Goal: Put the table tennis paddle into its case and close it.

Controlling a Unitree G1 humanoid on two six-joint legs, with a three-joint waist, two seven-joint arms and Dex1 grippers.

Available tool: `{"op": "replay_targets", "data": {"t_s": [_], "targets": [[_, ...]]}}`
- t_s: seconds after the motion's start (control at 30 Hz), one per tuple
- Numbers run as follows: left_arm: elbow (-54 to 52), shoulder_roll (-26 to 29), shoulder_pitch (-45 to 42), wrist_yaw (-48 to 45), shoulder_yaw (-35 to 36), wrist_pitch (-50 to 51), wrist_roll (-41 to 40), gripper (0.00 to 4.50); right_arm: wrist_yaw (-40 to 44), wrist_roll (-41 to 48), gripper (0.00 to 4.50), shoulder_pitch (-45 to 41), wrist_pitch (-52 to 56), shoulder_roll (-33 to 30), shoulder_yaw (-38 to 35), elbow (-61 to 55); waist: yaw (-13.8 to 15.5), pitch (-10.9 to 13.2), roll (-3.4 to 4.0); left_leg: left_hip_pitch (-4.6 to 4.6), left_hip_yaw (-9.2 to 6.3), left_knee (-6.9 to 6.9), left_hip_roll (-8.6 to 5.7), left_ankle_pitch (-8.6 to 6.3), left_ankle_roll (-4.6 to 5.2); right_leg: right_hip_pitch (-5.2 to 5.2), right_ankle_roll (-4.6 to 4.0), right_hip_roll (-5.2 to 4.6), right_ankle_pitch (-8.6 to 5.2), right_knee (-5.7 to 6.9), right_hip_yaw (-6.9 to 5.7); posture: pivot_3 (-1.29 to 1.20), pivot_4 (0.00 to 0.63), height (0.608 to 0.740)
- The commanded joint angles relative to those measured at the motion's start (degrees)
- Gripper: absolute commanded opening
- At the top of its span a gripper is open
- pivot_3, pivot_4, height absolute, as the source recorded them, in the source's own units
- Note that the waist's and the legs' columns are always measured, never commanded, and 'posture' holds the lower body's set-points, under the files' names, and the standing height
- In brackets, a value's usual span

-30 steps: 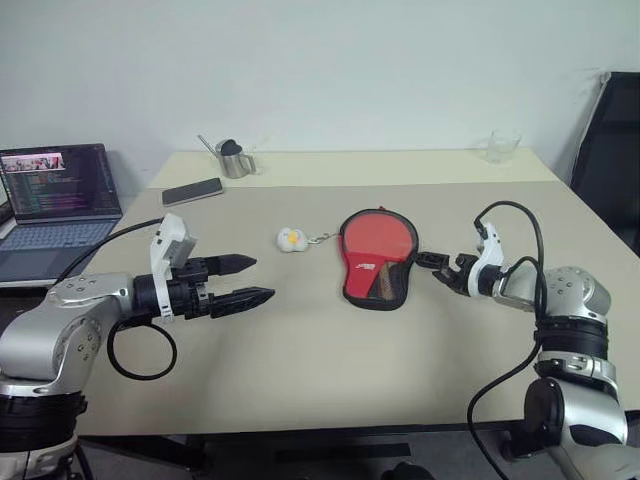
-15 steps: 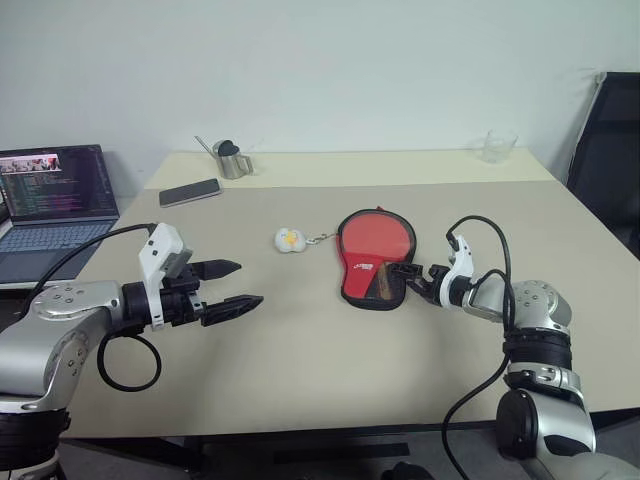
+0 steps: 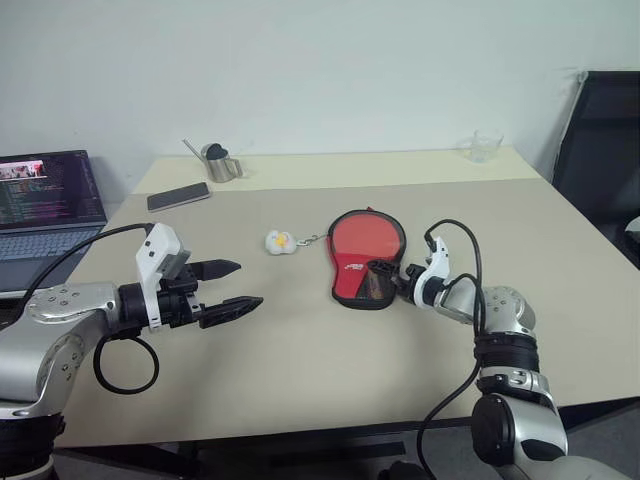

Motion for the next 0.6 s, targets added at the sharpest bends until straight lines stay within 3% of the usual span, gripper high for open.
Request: {"op": "replay_targets", "data": {"t_s": [0.03,0.1,0.43,0.47,0.6], "targets": [[-2.13,0.73,0.02,0.70,1.82,-1.23,-0.16,4.50,-0.79,-1.21,4.12,0.04,-1.23,0.20,1.01,2.10,0.00,0.00,0.00,0.14,0.02,-0.04,0.03,0.00,0.01,0.11,-0.02,0.03,0.01,0.00,0.00,0.00,0.150,0.740],[-2.14,0.73,0.07,0.75,1.74,-1.38,-0.23,4.50,-0.92,-1.63,3.62,-0.09,-1.76,-0.11,1.04,2.69,0.04,0.01,0.01,0.39,0.02,-0.09,0.06,-0.02,0.03,0.39,-0.03,0.05,0.00,-0.04,-0.02,0.00,0.150,0.740],[-1.46,0.48,-0.51,1.19,0.74,-1.94,0.03,4.50,-0.69,-2.16,0.22,0.42,-1.20,-0.96,2.03,2.38,0.07,0.01,0.01,0.49,-0.01,-0.12,0.10,-0.03,0.03,0.53,-0.04,0.09,-0.01,-0.14,-0.03,0.00,0.150,0.740],[-1.34,0.45,-0.55,1.22,0.58,-2.03,0.09,4.50,-0.66,-2.11,0.02,0.49,-0.84,-1.10,2.07,2.16,0.10,0.01,0.01,0.51,-0.03,-0.12,0.10,-0.03,0.03,0.57,-0.04,0.09,-0.01,-0.15,-0.04,0.00,0.150,0.740],[-0.77,0.20,-1.01,1.33,-0.36,-2.55,0.40,4.50,-0.78,-1.12,0.02,0.35,0.99,-1.53,1.45,0.98,0.33,0.01,0.01,0.51,-0.09,-0.12,0.09,-0.03,0.03,0.65,-0.04,0.09,-0.01,-0.22,-0.09,0.00,0.150,0.740]]}}
